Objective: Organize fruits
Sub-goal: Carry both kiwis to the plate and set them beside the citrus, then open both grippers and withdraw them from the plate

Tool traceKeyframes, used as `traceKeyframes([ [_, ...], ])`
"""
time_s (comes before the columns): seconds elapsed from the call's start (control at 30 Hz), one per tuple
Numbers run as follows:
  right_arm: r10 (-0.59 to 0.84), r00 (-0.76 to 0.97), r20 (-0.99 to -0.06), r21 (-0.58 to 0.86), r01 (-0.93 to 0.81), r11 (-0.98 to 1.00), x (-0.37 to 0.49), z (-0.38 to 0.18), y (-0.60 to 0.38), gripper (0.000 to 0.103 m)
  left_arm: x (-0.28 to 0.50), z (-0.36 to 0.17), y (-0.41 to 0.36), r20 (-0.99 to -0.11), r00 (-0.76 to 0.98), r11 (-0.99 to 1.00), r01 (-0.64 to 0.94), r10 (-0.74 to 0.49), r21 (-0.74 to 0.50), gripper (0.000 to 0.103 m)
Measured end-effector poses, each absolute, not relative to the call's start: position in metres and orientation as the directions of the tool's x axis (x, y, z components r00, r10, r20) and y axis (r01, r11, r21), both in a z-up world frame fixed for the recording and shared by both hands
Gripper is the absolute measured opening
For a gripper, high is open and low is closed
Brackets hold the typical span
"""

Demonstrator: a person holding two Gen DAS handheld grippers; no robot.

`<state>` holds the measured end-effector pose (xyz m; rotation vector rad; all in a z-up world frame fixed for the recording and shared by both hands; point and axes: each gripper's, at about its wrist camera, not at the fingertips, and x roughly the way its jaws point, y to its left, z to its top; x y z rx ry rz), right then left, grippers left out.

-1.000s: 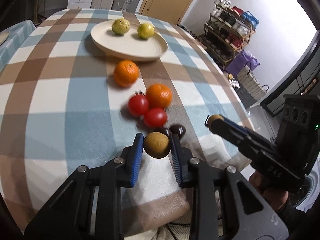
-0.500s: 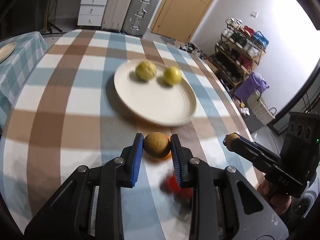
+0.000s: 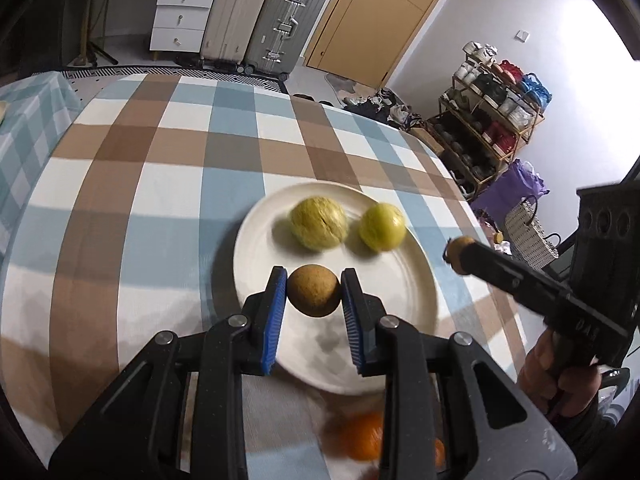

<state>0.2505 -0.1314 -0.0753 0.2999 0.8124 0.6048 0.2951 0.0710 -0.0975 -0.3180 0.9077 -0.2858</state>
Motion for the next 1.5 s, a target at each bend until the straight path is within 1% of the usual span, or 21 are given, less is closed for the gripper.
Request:
traceKeyframes([
  [0.33,0.604,0.462,-0.650,0.516,-0.315,0.796,0.338,-0.100,-0.123,0.025,0.349,-0.124,0.067,-0.749,0.546,0.922,0.140,-0.376,-0.362,0.025],
  [0.6,0.597,0.422,-0.683,0.532,-0.273,0.801,0.368,-0.121,-0.112,0.025,0.362,-0.132,0.067,-0.750,0.546,0.924,0.144,-0.372,-0.353,0.025],
  [0.9,0.571,0.417,-0.708,0.508,-0.262,0.821,0.372,-0.125,-0.103,0.025,0.365,-0.137,0.068,-0.747,0.545,0.920,0.146,-0.381,-0.363,0.026],
  [0.97,0.567,0.426,-0.705,0.507,-0.257,0.823,0.371,-0.123,-0.104,0.030,0.365,-0.134,0.069,-0.746,0.546,0.919,0.140,-0.381,-0.367,0.029],
  [1.0,0.574,0.426,-0.699,0.514,-0.258,0.818,0.371,-0.122,-0.105,0.039,0.364,-0.131,0.069,-0.743,0.549,0.918,0.138,-0.383,-0.372,0.036],
  [1.03,0.582,0.432,-0.689,0.524,-0.257,0.812,0.369,-0.119,-0.106,0.044,0.362,-0.128,0.070,-0.737,0.554,0.916,0.138,-0.386,-0.376,0.045],
  [1.07,0.584,0.440,-0.682,0.527,-0.258,0.810,0.367,-0.117,-0.107,0.045,0.358,-0.122,0.071,-0.726,0.567,0.914,0.138,-0.390,-0.382,0.050],
  [1.1,0.584,0.451,-0.675,0.525,-0.264,0.809,0.364,-0.112,-0.109,0.045,0.353,-0.116,0.072,-0.716,0.579,0.913,0.140,-0.389,-0.382,0.059],
  [1.13,0.581,0.461,-0.671,0.520,-0.266,0.811,0.361,-0.108,-0.110,0.046,0.349,-0.111,0.072,-0.710,0.590,0.915,0.142,-0.384,-0.377,0.065],
  [1.17,0.579,0.479,-0.660,0.517,-0.268,0.812,0.355,-0.100,-0.112,0.048,0.343,-0.104,0.073,-0.704,0.603,0.919,0.143,-0.375,-0.367,0.066],
  [1.2,0.581,0.491,-0.649,0.519,-0.272,0.810,0.349,-0.095,-0.114,0.052,0.335,-0.097,0.072,-0.699,0.616,0.924,0.144,-0.364,-0.354,0.068],
  [1.27,0.588,0.511,-0.627,0.522,-0.284,0.804,0.335,-0.084,-0.118,0.058,0.322,-0.087,0.071,-0.694,0.630,0.931,0.146,-0.349,-0.336,0.075],
  [1.33,0.591,0.536,-0.603,0.520,-0.298,0.801,0.316,-0.073,-0.122,0.069,0.303,-0.077,0.070,-0.681,0.649,0.934,0.144,-0.339,-0.328,0.081],
  [1.37,0.593,0.548,-0.590,0.518,-0.306,0.799,0.306,-0.067,-0.124,0.071,0.293,-0.072,0.068,-0.676,0.657,0.937,0.145,-0.332,-0.319,0.082],
  [1.43,0.596,0.569,-0.567,0.511,-0.326,0.796,0.282,-0.056,-0.127,0.082,0.277,-0.063,0.067,-0.677,0.667,0.945,0.141,-0.311,-0.296,0.082],
  [1.47,0.596,0.577,-0.558,0.506,-0.332,0.796,0.273,-0.052,-0.128,0.085,0.268,-0.058,0.067,-0.675,0.674,0.949,0.136,-0.300,-0.285,0.082],
  [1.5,0.591,0.588,-0.551,0.498,-0.337,0.799,0.262,-0.048,-0.130,0.091,0.257,-0.052,0.068,-0.670,0.683,0.952,0.134,-0.290,-0.276,0.084],
])
